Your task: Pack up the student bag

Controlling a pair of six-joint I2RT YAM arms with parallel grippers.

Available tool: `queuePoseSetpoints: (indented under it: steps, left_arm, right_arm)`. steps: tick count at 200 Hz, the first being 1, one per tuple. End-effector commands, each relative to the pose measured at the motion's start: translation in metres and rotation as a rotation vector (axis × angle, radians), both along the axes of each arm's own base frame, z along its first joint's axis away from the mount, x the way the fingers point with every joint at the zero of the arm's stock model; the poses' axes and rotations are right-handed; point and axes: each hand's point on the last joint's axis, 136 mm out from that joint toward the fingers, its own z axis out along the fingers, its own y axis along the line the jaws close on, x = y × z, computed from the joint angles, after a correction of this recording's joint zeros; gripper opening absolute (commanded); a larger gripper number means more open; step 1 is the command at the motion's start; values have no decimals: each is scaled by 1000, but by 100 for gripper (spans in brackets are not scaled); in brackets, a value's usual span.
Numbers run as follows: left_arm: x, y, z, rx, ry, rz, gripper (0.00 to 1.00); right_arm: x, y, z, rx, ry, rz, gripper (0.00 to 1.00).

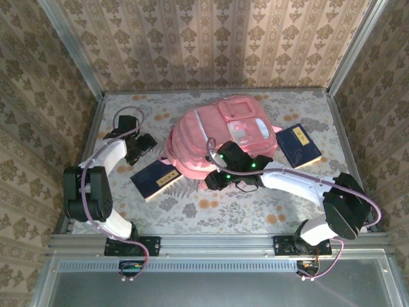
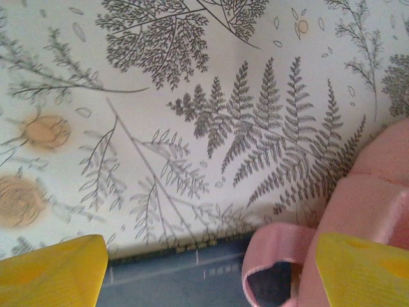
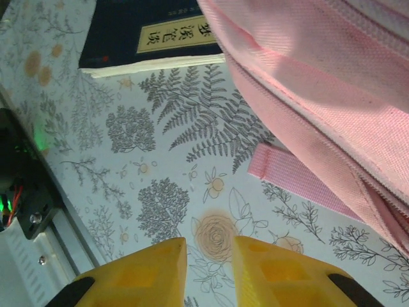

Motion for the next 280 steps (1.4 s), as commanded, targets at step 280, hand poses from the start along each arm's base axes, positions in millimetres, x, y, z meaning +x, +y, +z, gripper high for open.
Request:
queuePoseSetpoints:
  steps: [280]
  left_arm:
    - [-163,-88,-41,-329,47,-160,85]
  right_arm:
    - [15,61,-93,-103,342,-310,43]
